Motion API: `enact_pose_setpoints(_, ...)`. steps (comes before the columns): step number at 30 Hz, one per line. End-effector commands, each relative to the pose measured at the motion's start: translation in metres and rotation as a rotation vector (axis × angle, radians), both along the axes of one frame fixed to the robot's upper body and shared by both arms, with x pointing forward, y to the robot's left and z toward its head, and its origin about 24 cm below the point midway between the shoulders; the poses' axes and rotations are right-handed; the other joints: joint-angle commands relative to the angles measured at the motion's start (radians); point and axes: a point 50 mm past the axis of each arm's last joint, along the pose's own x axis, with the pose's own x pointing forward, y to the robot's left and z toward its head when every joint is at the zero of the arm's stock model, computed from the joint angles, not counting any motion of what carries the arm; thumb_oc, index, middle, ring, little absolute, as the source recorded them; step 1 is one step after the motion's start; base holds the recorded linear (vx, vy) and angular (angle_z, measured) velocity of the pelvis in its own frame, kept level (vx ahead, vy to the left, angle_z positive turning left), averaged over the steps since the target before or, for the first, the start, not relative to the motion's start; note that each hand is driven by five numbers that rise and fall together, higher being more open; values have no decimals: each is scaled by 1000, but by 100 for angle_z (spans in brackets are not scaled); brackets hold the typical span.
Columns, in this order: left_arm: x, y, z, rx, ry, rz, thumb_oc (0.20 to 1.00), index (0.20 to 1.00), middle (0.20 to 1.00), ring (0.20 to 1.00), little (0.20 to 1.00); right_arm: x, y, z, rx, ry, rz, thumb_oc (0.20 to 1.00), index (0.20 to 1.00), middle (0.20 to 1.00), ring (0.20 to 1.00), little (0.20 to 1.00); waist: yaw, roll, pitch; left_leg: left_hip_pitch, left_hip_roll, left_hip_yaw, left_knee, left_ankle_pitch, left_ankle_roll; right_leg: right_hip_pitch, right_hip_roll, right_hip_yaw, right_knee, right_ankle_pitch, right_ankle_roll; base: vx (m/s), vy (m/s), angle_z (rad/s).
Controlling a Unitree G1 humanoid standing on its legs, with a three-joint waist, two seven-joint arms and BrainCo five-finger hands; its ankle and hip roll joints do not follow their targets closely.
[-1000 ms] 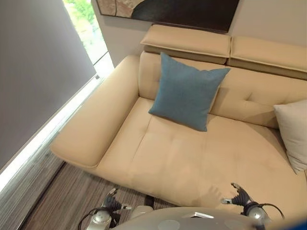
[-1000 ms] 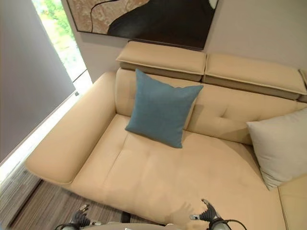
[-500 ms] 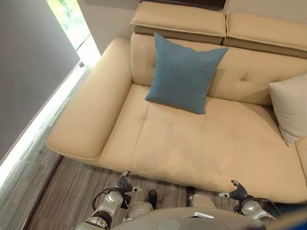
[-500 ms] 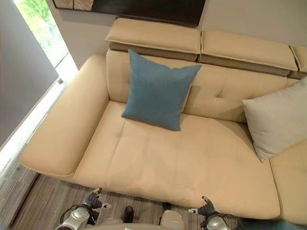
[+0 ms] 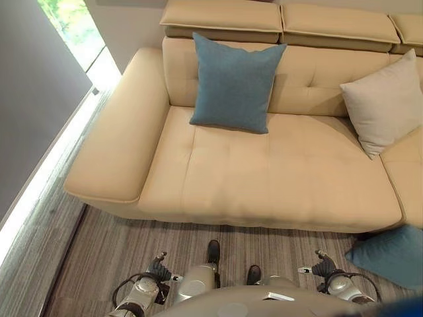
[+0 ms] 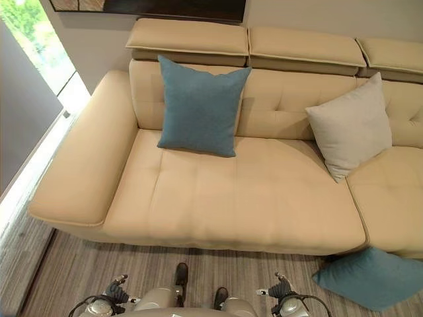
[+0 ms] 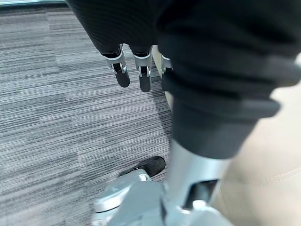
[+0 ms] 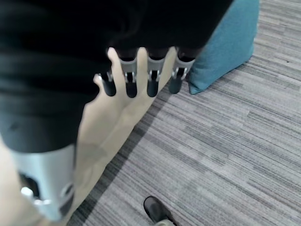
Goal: Pick up all the scattered cushions and arrange them neatly on the sofa.
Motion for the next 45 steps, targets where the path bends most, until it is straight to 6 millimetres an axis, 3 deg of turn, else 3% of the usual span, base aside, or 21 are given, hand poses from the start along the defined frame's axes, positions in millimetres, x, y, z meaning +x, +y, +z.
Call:
enact_pose_setpoints(1,27,-21,3,-41,-76,-34,1000,1000,1000,1000,1000,12,-11,7,-40,-47,-23,1000,1000,1000,1000,1000,-3,14,44,42,-20,-121,105,-106,12,68,-10,22,-145,124,155,-111,-18,-12)
enact_pose_setpoints(5,24,-31,0,-70,-57,-26,1000,1000,1000,1000,1000,9,-9,4,-39,-19,-31,1000,1000,1000,1000,1000,8,7,43,63,-62,-257,156,-171,16,52,-17,66,-172,158,160,-91,31,-25)
enact_pose_setpoints(9,26,-36,-1,-71,-55,-46,1000,1000,1000,1000,1000,13,-7,5,-35,-29,-35,1000,1000,1000,1000,1000,-9,25,35,85,-48,-275,122,-172,18,24,-17,84,-163,169,166,-51,141,-48)
enact_pose_setpoints(11,28,-39,-1,-62,-50,-80,1000,1000,1000,1000,1000,16,-4,5,-29,-35,-29,1000,1000,1000,1000,1000,-24,32,31,102,-32,-249,85,-163,22,1,-24,87,-155,183,173,-81,216,-20)
enact_pose_setpoints(12,41,-43,3,-52,-81,-129,1000,1000,1000,1000,1000,25,2,7,-18,-58,-18,1000,1000,1000,1000,1000,-39,34,42,101,-44,-238,65,-153,32,-38,-42,100,-147,213,191,-111,211,-33)
enact_pose_setpoints(16,45,-42,5,-29,-84,-159,1000,1000,1000,1000,1000,38,13,10,-8,-96,12,1000,1000,1000,1000,1000,-44,42,59,101,-58,-194,39,-140,53,-90,-65,107,-119,236,217,-196,284,-64)
enact_pose_setpoints(17,50,-34,8,-3,-99,-145,1000,1000,1000,1000,1000,46,21,12,-1,-128,36,1000,1000,1000,1000,1000,-35,52,78,91,-51,-153,37,-127,62,-121,-79,50,-48,214,217,-262,205,-86)
enact_pose_setpoints(18,50,-34,8,-3,-99,-145,1000,1000,1000,1000,1000,46,21,12,-1,-128,36,1000,1000,1000,1000,1000,-34,52,79,92,-51,-152,37,-128,62,-122,-80,51,-46,212,218,-286,187,-115)
enact_pose_setpoints(19,50,-32,8,1,-100,-139,1000,1000,1000,1000,1000,45,22,12,-1,-132,42,1000,1000,1000,1000,1000,-24,59,82,84,-48,-133,39,-121,65,-110,-91,0,-22,188,212,-155,149,-147)
enact_pose_setpoints(20,45,-28,7,10,-87,-121,1000,1000,1000,1000,1000,41,24,10,4,-124,47,1000,1000,1000,1000,1000,-14,67,77,88,-43,-112,35,-114,74,-85,-91,-35,48,150,192,-186,182,-130)
enact_pose_setpoints(22,40,-25,6,13,-70,-109,1000,1000,1000,1000,1000,36,24,8,6,-108,47,1000,1000,1000,1000,1000,-6,71,61,82,-41,-90,33,-106,85,-58,-76,-37,86,112,186,-87,104,-58)
enact_pose_setpoints(24,37,-24,4,16,-55,-113,1000,1000,1000,1000,1000,35,25,8,6,-102,52,1000,1000,1000,1000,1000,5,73,53,79,-38,-70,32,-103,90,-30,-68,-46,105,85,184,-84,41,-82)
enact_pose_setpoints(26,33,-24,3,15,-45,-111,1000,1000,1000,1000,1000,37,29,8,9,-113,74,1000,1000,1000,1000,1000,41,82,29,43,-19,-18,28,-87,93,17,-82,-109,116,48,182,-204,10,-75)
enact_pose_setpoints(28,33,-26,3,8,-47,-117,1000,1000,1000,1000,1000,42,31,11,5,-135,90,1000,1000,1000,1000,1000,72,67,18,13,-15,26,37,-78,85,81,-95,-150,37,49,193,-170,-80,-95)
enact_pose_setpoints(29,33,-27,3,7,-49,-118,1000,1000,1000,1000,1000,44,33,12,7,-144,97,1000,1000,1000,1000,1000,77,64,17,8,-11,37,36,-74,83,84,-89,-139,15,50,193,-147,-178,-148)
enact_pose_setpoints(30,35,-35,2,-7,-60,-133,1000,1000,1000,1000,1000,45,34,13,-1,-166,108,1000,1000,1000,1000,1000,67,61,18,-4,7,60,43,-53,68,91,-57,-87,-65,50,186,-134,-192,-122)
enact_pose_setpoints(35,46,-55,4,-39,-94,-171,1000,1000,1000,1000,1000,35,27,11,-14,-170,51,1000,1000,1000,1000,1000,26,76,65,-38,20,12,83,-24,30,96,-17,-37,-121,68,161,-144,-80,-38)
enact_pose_setpoints(37,46,-65,3,-75,-99,-160,1000,1000,1000,1000,1000,23,23,8,-21,-151,-2,1000,1000,1000,1000,1000,11,82,86,-21,-45,-134,138,-86,19,68,-14,12,-135,113,163,-211,55,-50)
enact_pose_setpoints(40,40,-67,1,-96,-83,-144,1000,1000,1000,1000,1000,23,22,7,-15,-135,-21,1000,1000,1000,1000,1000,-4,87,69,29,-84,-222,174,-161,30,18,-16,91,-137,151,172,-116,191,-143)
enact_pose_setpoints(42,41,-71,0,-103,-80,-167,1000,1000,1000,1000,1000,29,15,10,-26,-153,-41,1000,1000,1000,1000,1000,-31,100,64,60,-73,-189,121,-165,45,-51,-32,118,-131,202,205,-192,340,-103)
enact_pose_setpoints(45,46,-62,3,-97,-100,-141,1000,1000,1000,1000,1000,38,16,14,-26,-168,-13,1000,1000,1000,1000,1000,-22,94,83,65,-71,-140,92,-151,65,-123,-52,106,-52,214,227,-193,203,-123)
